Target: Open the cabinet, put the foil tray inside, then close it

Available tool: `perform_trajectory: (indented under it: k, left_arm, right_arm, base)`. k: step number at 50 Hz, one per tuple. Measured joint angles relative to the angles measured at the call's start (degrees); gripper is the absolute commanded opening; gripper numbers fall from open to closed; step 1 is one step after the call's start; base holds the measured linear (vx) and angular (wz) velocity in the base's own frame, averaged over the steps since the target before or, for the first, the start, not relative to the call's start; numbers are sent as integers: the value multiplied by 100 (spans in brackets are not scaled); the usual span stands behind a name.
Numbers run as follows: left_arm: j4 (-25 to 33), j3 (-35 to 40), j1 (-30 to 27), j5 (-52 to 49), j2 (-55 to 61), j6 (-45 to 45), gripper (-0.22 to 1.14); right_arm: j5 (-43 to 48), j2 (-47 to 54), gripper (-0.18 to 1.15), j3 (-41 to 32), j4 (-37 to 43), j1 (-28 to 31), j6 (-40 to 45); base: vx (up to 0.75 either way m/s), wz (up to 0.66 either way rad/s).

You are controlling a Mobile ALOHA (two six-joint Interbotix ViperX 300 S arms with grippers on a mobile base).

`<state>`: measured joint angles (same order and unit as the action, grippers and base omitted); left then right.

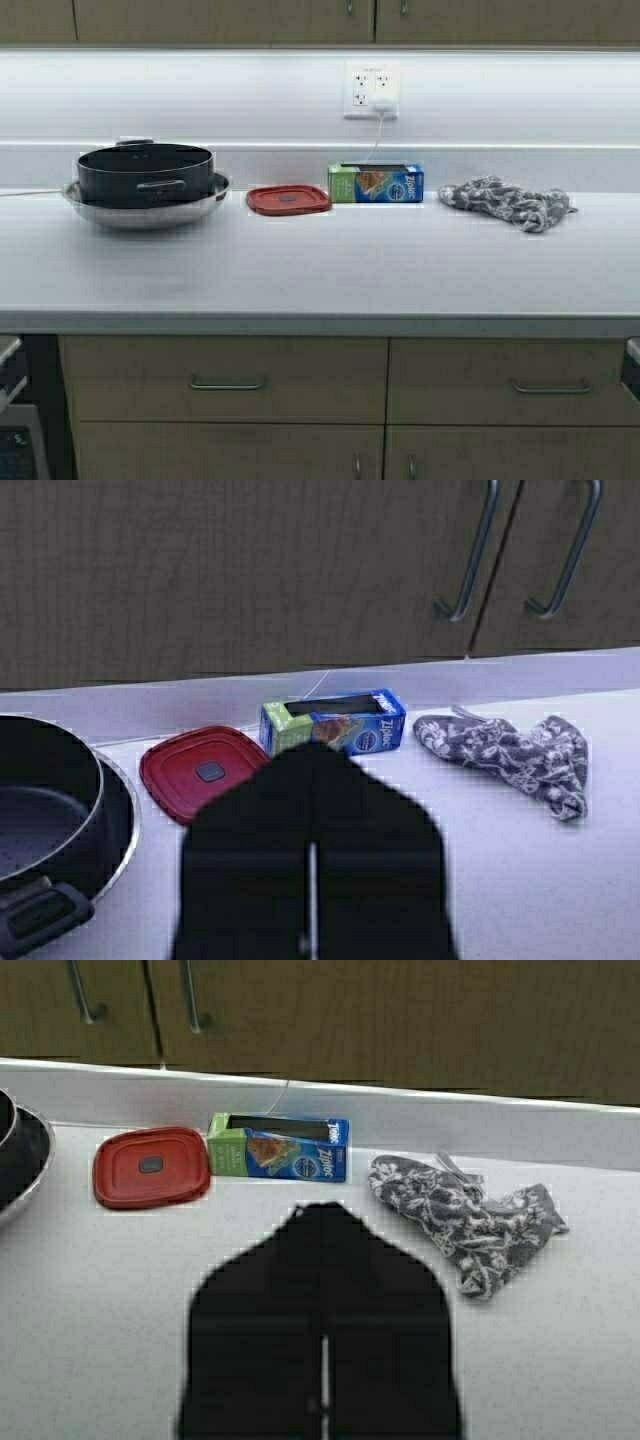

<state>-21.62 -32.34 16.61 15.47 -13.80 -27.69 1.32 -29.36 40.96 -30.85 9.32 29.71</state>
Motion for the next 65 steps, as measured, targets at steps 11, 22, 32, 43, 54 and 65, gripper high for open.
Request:
perform_trajectory:
  k: [11, 22, 32, 43, 54, 65]
  left_arm:
    - [0, 0, 0, 26, 62, 0, 4]
    - [9, 0, -9, 79, 132, 0, 4]
    - [9, 0, 9, 132, 141, 0, 4]
    - [9, 0, 0, 141, 141, 0, 4]
    - [9, -9, 0, 132, 141, -9, 4]
    - [9, -53, 0, 149, 149, 0, 4]
  right_arm:
    - [0, 0, 6, 0, 9, 18, 0]
    - [0, 44, 6, 9, 0, 18, -18]
    - [0, 105, 6, 26, 9, 9, -9]
    - [0, 141, 6, 35, 0, 9, -9]
    - [0, 141, 6, 35, 9, 0, -9]
    - [0, 141, 6, 53, 0, 9, -9]
  base:
    - [3, 0]
    - [2, 2]
    - [0, 0]
    - [0, 0]
    - [0, 0]
    - [2, 0]
